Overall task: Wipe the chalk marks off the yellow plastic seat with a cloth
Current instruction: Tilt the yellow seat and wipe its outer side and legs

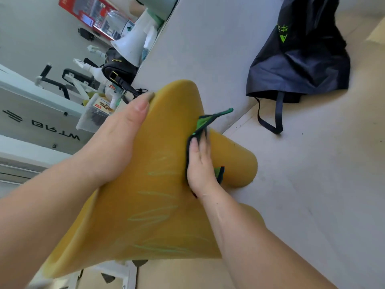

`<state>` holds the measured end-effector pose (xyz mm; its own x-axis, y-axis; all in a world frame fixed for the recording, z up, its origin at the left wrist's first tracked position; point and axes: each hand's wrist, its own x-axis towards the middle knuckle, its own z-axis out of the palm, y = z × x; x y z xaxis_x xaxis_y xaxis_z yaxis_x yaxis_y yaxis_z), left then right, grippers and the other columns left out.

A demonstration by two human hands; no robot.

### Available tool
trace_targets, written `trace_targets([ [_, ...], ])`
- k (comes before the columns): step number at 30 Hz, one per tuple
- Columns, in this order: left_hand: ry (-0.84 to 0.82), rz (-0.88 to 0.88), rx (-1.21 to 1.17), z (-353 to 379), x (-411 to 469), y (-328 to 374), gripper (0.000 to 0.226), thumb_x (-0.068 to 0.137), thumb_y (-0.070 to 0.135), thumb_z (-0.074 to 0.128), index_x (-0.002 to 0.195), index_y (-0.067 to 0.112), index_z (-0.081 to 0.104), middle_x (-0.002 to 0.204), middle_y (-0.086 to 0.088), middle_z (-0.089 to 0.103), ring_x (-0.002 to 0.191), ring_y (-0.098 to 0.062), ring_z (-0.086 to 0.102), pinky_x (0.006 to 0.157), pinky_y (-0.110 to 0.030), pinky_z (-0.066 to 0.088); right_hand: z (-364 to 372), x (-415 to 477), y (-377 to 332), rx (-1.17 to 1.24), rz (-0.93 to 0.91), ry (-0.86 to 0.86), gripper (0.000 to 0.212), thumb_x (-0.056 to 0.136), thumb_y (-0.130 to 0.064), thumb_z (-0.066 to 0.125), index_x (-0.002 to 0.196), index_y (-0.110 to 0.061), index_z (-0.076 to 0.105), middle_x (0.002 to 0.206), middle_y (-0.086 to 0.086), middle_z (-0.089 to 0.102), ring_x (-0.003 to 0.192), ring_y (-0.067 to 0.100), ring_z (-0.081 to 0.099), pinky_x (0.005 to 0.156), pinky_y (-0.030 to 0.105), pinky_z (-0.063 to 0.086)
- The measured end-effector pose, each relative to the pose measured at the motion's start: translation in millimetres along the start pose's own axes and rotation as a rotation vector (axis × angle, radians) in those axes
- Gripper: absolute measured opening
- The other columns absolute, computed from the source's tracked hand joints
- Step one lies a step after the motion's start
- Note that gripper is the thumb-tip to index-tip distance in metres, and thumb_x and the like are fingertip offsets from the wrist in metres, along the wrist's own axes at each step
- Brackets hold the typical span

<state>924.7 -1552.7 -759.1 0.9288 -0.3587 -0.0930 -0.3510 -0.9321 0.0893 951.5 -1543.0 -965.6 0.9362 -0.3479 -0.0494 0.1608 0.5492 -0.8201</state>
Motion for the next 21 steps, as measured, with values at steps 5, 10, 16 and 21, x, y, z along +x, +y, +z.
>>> trace_targets([
  [5, 0.050, -0.103, -0.009, -1.3, -0.2, -2.0, 0.098, 0.063, 0.098, 0.010, 0.143, 0.051, 0.039, 0.150, 0.018, 0.042, 0.139, -0.012, 0.039, 0.115, -0.048, 0.027, 10.5, -48.7, 33.9, 0.133, 0.465, -0.072, 0.061, 0.105, -0.063, 0.013, 0.160, -0.046, -0.006, 0.171, -0.021, -0.006, 0.158, 0.009, 0.001, 0.130, 0.046, 0.006],
  [10, 0.223, -0.048, -0.036, 2.2, -6.5, -2.0, 0.082, 0.083, 0.084, 0.007, 0.134, 0.042, 0.055, 0.134, 0.007, 0.057, 0.124, -0.018, 0.050, 0.103, -0.040, 0.031, 36.9, -78.3, 15.0, 0.141, 0.176, 0.061, 0.059, 0.107, -0.059, 0.020, 0.158, -0.049, -0.008, 0.168, -0.025, -0.014, 0.156, 0.005, -0.012, 0.129, 0.043, -0.003],
  [16, 0.225, 0.033, -0.085, -6.3, -50.1, -34.3, 0.081, 0.082, 0.084, 0.008, 0.133, 0.043, 0.055, 0.134, 0.012, 0.057, 0.125, -0.014, 0.051, 0.106, -0.043, 0.033, 44.9, -67.1, -20.5, 0.005, -0.042, 0.197, 0.082, 0.089, -0.075, 0.021, 0.163, -0.040, 0.009, 0.172, -0.017, 0.000, 0.158, 0.011, -0.003, 0.129, 0.048, 0.003],
  [21, 0.183, 0.236, 0.089, -6.4, -109.9, -98.3, 0.055, 0.091, 0.074, 0.016, 0.141, 0.060, 0.033, 0.124, 0.046, 0.039, 0.109, 0.030, 0.038, 0.096, -0.002, 0.030, 51.6, -51.9, -41.7, -0.164, -0.312, 0.228, 0.081, 0.088, -0.074, 0.015, 0.162, -0.039, 0.022, 0.173, -0.012, 0.008, 0.159, 0.024, 0.002, 0.128, 0.047, 0.000],
])
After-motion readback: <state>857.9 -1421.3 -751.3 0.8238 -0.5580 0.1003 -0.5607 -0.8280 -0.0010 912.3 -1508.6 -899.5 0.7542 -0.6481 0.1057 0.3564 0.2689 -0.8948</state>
